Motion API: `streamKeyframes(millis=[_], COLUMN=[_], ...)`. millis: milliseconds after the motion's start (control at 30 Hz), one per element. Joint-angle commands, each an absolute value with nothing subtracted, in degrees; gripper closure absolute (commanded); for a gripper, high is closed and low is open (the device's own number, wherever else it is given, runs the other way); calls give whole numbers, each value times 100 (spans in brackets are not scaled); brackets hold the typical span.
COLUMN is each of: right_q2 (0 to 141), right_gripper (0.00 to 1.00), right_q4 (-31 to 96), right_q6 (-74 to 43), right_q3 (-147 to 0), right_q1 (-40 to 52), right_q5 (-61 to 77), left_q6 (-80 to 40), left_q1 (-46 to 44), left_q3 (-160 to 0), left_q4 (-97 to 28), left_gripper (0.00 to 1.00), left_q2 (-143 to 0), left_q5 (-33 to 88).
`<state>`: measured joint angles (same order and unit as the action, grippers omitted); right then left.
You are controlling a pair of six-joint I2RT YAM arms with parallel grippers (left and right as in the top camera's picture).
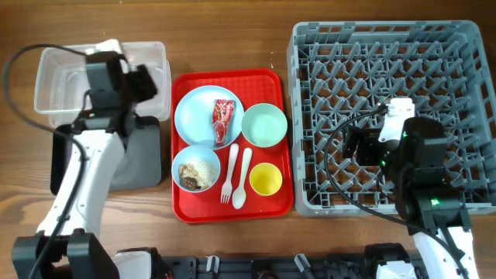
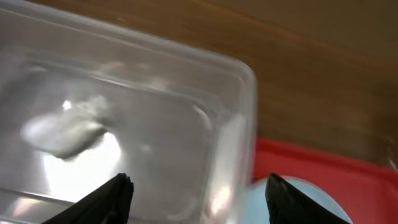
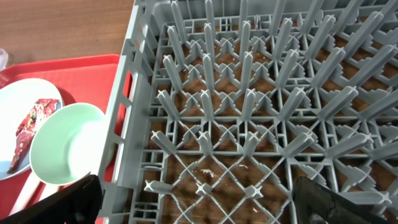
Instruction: Sort waste into correct bins and load items into the dishwasher rack
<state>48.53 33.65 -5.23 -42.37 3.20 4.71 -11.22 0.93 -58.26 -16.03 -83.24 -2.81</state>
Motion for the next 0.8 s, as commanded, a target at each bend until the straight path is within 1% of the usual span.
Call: streamKeyframes(millis=[0, 67, 167, 367, 500, 567, 633, 700, 733, 767], right_q2=[4864, 4864, 4864, 4864, 4864, 4864, 4864, 4864, 4864, 4864], right_gripper=[0, 0, 0, 0, 0, 0, 0, 0, 0, 0], right_q4=[3354, 3354, 3354, 3354, 3354, 3354, 3354, 3354, 3354, 3356], right_q6=[-464, -467, -464, -464, -464, -467, -464, -464, -464, -467], right_q3=[-4364, -4364, -4364, -4364, -4364, -4364, -4364, -4364, -4364, -4364], right_q1=[303, 303, 303, 303, 303, 303, 303, 303, 303, 303], right_q5=[499, 499, 499, 499, 499, 499, 499, 499, 502, 502], left_q6=[-1020, -919, -921, -921, -921, -921, -921, -921, -921, -921], left_q1=[-781, -1221, -1590, -2010, -2209, -2276, -2276, -2276, -2276, -2272], left_q3=[-5850, -5839, -5839, -5839, -5837, -5837, -5839, -5839, -5839, -5839], left_q4=[-1931, -2086, -2239, -2252, -2196, -2193, -2191, -2193, -2193, -2189], left_gripper=[25, 21, 19, 18, 17, 20, 35, 60, 67, 71], left_q2=[-8361, -8584, -9083, -10237, -10536, -10578, -10578, -10578, -10575, -10575], left_q5=[469, 423, 425, 429, 447, 447, 429, 263, 185, 148])
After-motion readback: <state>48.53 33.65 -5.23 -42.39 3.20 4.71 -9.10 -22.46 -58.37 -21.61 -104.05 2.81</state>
